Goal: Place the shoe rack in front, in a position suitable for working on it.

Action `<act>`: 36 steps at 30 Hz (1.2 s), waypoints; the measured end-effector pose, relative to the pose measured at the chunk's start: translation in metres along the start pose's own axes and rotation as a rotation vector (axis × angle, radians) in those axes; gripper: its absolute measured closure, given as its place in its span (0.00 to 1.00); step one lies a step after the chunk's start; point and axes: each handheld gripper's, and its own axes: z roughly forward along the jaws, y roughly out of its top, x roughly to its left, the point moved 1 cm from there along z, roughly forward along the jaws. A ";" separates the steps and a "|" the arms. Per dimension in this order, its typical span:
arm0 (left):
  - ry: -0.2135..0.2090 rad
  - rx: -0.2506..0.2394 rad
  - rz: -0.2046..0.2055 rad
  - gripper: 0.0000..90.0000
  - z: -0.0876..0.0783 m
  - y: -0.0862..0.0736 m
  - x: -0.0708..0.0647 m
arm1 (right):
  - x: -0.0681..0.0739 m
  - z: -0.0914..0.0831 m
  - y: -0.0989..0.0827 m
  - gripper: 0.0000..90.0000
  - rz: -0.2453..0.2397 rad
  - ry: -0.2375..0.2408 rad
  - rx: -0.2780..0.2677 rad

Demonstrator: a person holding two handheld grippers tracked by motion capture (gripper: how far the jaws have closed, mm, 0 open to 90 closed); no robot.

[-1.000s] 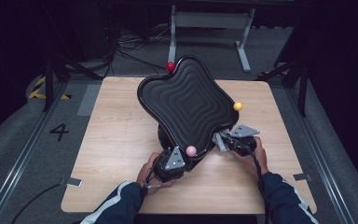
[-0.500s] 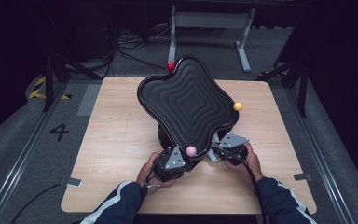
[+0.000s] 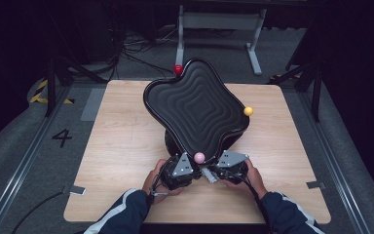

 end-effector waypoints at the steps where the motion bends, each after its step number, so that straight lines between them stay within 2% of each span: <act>1: -0.003 -0.001 -0.001 0.81 0.000 0.000 0.000 | 0.001 0.000 0.001 0.87 -0.001 0.001 -0.003; 9: -0.011 -0.003 -0.013 0.81 0.000 -0.001 0.001 | -0.002 0.000 -0.001 0.87 -0.014 0.012 -0.009; 12: -0.015 -0.002 -0.022 0.81 0.000 -0.002 0.002 | -0.006 0.000 -0.003 0.87 -0.008 -0.009 -0.007; 19: -0.019 -0.003 -0.021 0.81 0.000 -0.002 0.002 | -0.026 -0.003 -0.011 0.88 0.030 -0.091 0.011; 20: -0.019 -0.003 -0.021 0.81 0.000 -0.002 0.002 | -0.026 -0.003 -0.011 0.88 0.030 -0.091 0.011; 21: -0.019 -0.003 -0.020 0.81 0.000 -0.002 0.002 | -0.036 -0.004 -0.016 0.88 0.044 -0.133 0.020; 24: -0.019 -0.003 -0.015 0.81 0.000 -0.002 0.002 | -0.053 -0.008 -0.024 0.88 0.082 -0.199 0.039; 28: -0.021 -0.005 -0.016 0.81 0.000 -0.002 0.003 | -0.077 -0.016 -0.040 0.88 0.154 -0.260 0.053; 29: -0.021 -0.005 -0.016 0.81 0.000 -0.002 0.003 | -0.077 -0.016 -0.040 0.88 0.154 -0.260 0.053; 31: -0.022 -0.006 -0.022 0.81 0.000 -0.002 0.003 | -0.090 -0.020 -0.051 0.88 0.186 -0.295 0.063; 36: -0.025 -0.009 -0.024 0.81 0.000 -0.002 0.003 | -0.098 -0.026 -0.056 0.88 0.225 -0.324 0.061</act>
